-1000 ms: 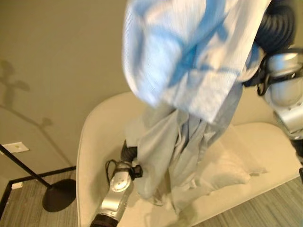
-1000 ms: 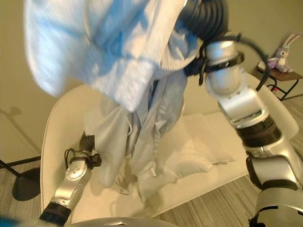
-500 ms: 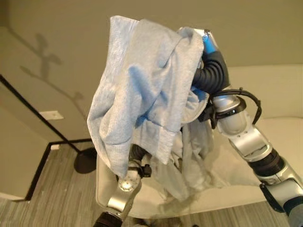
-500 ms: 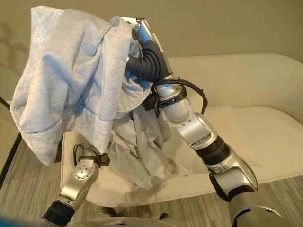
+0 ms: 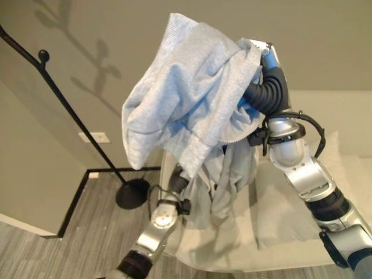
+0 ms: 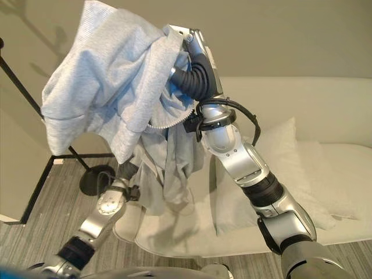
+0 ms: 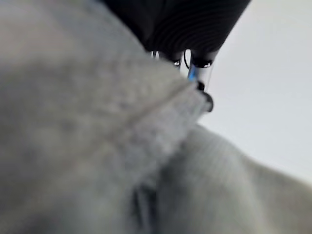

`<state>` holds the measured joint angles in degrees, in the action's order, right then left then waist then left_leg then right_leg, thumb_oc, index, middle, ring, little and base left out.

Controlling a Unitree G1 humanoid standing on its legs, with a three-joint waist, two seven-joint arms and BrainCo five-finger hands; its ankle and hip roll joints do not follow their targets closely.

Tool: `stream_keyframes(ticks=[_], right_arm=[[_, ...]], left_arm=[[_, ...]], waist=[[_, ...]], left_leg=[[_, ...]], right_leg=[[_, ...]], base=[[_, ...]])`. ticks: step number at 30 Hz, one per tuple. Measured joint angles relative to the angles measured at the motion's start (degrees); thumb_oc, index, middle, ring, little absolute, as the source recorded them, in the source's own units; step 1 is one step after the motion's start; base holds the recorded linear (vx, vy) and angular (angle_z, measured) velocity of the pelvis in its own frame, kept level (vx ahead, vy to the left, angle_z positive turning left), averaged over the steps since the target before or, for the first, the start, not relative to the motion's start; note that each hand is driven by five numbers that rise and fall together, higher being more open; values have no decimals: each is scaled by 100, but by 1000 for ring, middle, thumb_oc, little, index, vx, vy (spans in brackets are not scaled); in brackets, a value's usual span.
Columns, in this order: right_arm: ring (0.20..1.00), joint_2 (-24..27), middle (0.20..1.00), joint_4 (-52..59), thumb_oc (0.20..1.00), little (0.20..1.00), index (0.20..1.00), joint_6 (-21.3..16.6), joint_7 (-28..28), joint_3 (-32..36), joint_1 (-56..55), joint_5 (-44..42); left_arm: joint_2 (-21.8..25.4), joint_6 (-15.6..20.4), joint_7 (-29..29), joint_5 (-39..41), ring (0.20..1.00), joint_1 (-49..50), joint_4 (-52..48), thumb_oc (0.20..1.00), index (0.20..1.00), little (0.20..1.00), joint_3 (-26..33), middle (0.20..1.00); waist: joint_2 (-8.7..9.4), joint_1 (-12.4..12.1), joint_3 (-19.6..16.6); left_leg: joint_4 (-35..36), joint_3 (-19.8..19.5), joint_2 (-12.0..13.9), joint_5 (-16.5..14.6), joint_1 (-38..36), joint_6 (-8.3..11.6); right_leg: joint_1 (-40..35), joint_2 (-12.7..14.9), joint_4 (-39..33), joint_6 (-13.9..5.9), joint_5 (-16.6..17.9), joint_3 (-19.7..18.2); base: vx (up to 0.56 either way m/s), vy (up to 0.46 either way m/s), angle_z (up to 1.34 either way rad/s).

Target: Hang the clothes on the sofa on the clothes rack.

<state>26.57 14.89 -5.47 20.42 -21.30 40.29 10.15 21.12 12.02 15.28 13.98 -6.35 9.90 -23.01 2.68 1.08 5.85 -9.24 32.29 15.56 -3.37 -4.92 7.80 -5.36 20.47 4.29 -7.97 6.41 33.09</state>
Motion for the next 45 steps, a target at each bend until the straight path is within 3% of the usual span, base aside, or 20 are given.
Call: stream_keyframes(ticks=[5,7,9,10,12,15,17,20,22,23,26,28,31,32,33,36,37,39,41,45], right_arm=[[200,-117,200,9,200,200,200,57,26,268,-341,361],[200,-266,200,90,200,200,200,149,42,382,-632,499],[200,-384,200,121,200,200,200,193,16,212,-730,513],[200,-402,200,144,200,200,200,189,15,165,-785,512],[200,-355,200,278,200,200,200,156,-68,49,-802,508],[200,-303,200,536,200,200,200,57,-100,58,-803,477],[200,-243,200,723,200,200,200,-78,-98,67,-897,464],[200,-206,200,680,200,200,200,-60,-94,73,-895,468],[200,-213,200,670,200,200,200,-19,-92,78,-881,478],[200,-214,200,668,200,200,200,-11,-91,79,-902,488],[200,-200,200,668,200,200,200,4,-61,89,-898,491],[200,-286,200,498,200,200,200,-17,-22,65,-846,484],[200,-439,200,301,200,200,200,-34,4,50,-809,472],[200,-478,200,277,200,200,200,-59,17,46,-827,467],[200,-479,200,281,200,200,200,-86,36,48,-835,463],[200,-441,200,288,200,200,200,-106,69,62,-832,457],[200,-376,200,294,200,200,200,-122,70,78,-890,451],[200,-291,200,259,200,200,200,-108,49,79,-1020,444],[200,-339,200,218,200,200,200,-113,23,64,-1271,434],[200,-319,200,215,200,200,200,-121,27,55,-1292,225]], left_arm=[[111,-9,110,-530,200,13,-66,200,200,200,355,200],[222,-10,319,-856,200,16,-208,200,200,200,560,200],[406,-7,591,-1093,200,26,-261,200,200,200,811,200],[418,-15,659,-1123,200,37,-259,200,200,200,880,200],[545,-15,826,-1211,200,115,-274,200,200,200,1088,200],[524,5,880,-1286,200,246,-278,200,200,200,1139,200],[301,-58,827,-1285,200,258,-240,200,200,200,1076,200],[-39,-126,670,-1291,200,3,-74,200,200,200,777,200],[-102,-143,549,-1304,200,-167,-138,200,200,200,511,200],[-126,-136,472,-1303,200,-156,-213,200,200,200,478,200],[-155,-146,444,-1293,200,39,-231,200,200,200,507,200],[-106,-147,429,-1248,200,18,-232,200,200,200,511,200],[-50,-127,456,-1179,200,95,-242,200,200,200,580,200],[-95,-120,480,-1151,200,218,-241,200,200,200,613,200],[-130,-106,489,-1107,200,258,-248,200,200,200,605,200],[-155,-88,478,-1013,200,288,-273,200,200,200,514,200],[-169,-88,474,-985,200,285,-329,200,200,200,454,200],[-213,-94,468,-966,200,268,-337,200,200,200,322,200],[-247,-73,473,-925,200,259,-311,200,200,200,179,200],[-349,-39,498,-779,200,94,-115,200,200,200,114,200]], waist=[[280,58,123],[333,80,234],[263,-12,313],[283,45,315],[291,52,364],[329,161,369],[259,326,429],[300,390,402],[334,520,376],[335,582,327],[84,507,150],[21,500,101],[201,284,-114],[129,201,-292],[87,184,-347],[171,207,-375],[199,219,-373],[172,206,-302],[127,268,-221],[-201,318,79]], left_leg=[[-401,-281,-179,-336,364,-193],[-830,-107,-404,-681,518,-425],[-700,-14,-456,-680,450,-610],[-651,-6,-496,-686,379,-680],[-215,-10,-628,-569,155,-876],[380,-50,-861,-326,-56,-1137],[626,-238,-881,-128,-11,-1122],[836,-418,-1054,-22,-11,-1117],[931,-695,-1166,50,-32,-1049],[924,-836,-1200,63,-31,-1013],[862,-769,-1049,107,-44,-933],[247,-695,-762,-64,47,-262],[-2148,-244,85,9,801,21],[-3093,-270,645,237,1139,23],[-3239,-223,828,207,1193,-7],[-2461,8,998,202,969,2],[-1189,-34,819,154,938,130],[-164,-12,758,345,903,87],[357,-425,685,486,890,161],[993,-1317,1030,784,751,323]], right_leg=[[116,432,452,-163,-59,118],[446,894,1169,-91,172,237],[936,1274,1960,-40,754,243],[1082,1260,2214,-109,732,150],[1401,920,2905,-394,236,-60],[1775,230,2951,-409,-384,-153],[1827,-507,1753,-481,-708,-29],[1551,-459,1225,-479,-687,316],[1203,-447,1126,-228,-652,711],[990,-558,782,270,-810,724],[791,-799,568,785,-766,832],[588,-1003,350,757,-958,833],[281,-1363,-140,867,-976,543],[143,-1540,-287,1014,-965,405],[94,-1606,-304,1102,-1006,350],[10,-1682,-375,1161,-904,157],[127,-1673,-432,1111,-866,13],[215,-1682,-392,1083,-834,-97],[232,-1696,-337,971,-844,-446],[498,-1624,49,760,-895,-1097]], base=[[96,396,24],[132,380,18],[218,393,-13],[182,283,-17],[121,141,-13],[186,121,1],[176,92,7],[197,42,39],[231,-91,78],[162,-67,58],[247,-147,18],[294,-244,-10],[176,-141,-52],[185,78,-77],[123,176,-68],[48,341,-38],[21,284,-38],[125,417,-41],[192,509,-55],[203,600,-97]])
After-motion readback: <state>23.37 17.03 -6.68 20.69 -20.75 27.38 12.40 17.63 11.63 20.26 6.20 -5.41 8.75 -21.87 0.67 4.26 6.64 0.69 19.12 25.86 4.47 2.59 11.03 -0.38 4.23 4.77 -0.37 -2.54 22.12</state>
